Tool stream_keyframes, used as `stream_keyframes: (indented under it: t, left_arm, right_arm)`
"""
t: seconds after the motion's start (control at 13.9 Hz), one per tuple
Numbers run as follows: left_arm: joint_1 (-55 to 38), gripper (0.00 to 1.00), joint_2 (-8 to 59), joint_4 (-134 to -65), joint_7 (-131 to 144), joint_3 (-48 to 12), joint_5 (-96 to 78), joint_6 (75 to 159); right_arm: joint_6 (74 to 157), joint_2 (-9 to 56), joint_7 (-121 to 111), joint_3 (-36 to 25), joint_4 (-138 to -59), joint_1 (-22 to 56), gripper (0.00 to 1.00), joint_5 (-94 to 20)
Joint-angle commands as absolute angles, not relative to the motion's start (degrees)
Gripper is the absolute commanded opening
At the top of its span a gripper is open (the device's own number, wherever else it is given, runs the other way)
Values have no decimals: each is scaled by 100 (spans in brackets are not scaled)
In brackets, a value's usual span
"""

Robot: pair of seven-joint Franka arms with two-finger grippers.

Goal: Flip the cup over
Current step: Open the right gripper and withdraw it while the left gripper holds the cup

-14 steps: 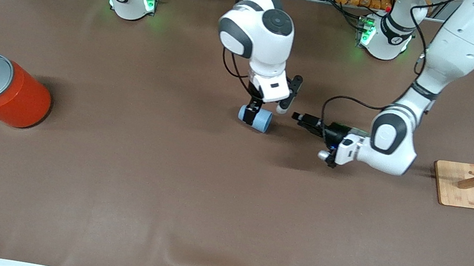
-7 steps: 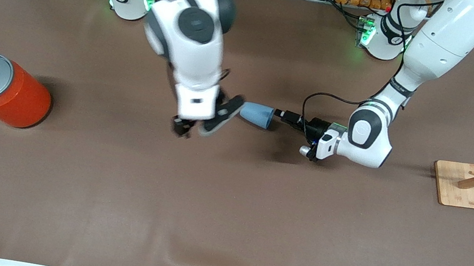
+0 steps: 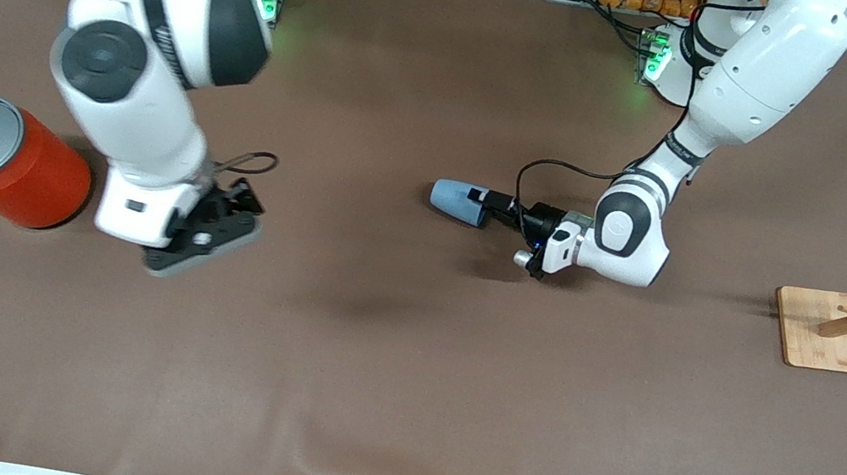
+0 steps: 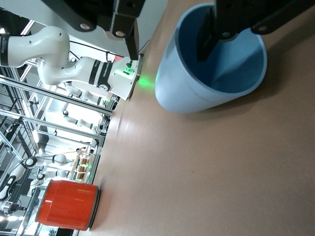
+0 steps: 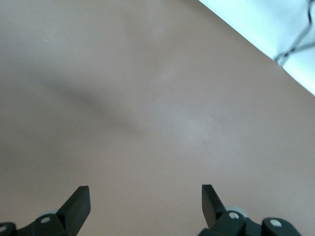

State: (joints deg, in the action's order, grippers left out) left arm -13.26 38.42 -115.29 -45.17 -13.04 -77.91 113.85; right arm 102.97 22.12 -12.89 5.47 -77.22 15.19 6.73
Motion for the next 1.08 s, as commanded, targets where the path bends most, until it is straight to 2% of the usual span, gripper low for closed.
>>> stream_keyframes:
  t: [0.0, 0.14, 0.29, 0.43, 0.65, 1.01]
  left_arm:
    - [-1476, 0, 3867, -11461, -4623, -1274, -8041, 11487]
    - [-1512, 0, 3788, -11435, -4588, -1274, -8051, 11820]
    - [-1538, 0, 3753, -11312, -4457, -1274, -8060, 11962]
    - [-1547, 0, 3596, -11180, -3775, -1257, -8042, 11971]
    - [-1617, 0, 3332, -10934, -2789, -1231, -7954, 12190]
    - [-1687, 0, 2762, -10696, -982, -1195, -6500, 12953]
  right_arm:
    - [9880, 2013, -1283, 1158, -7595, 644, 100, 554]
    - [9398, 1794, -1231, 1178, -7462, 449, 100, 580]
    - [9334, 1548, -1039, 1152, -7462, 291, 100, 598]
    - [9011, 1276, 161, 1134, -7523, -42, 100, 101]
    - [8632, 1020, 1571, 1142, -7654, -79, 100, -53]
    - [9148, 20, 1582, 1072, -8927, -255, 100, -70]
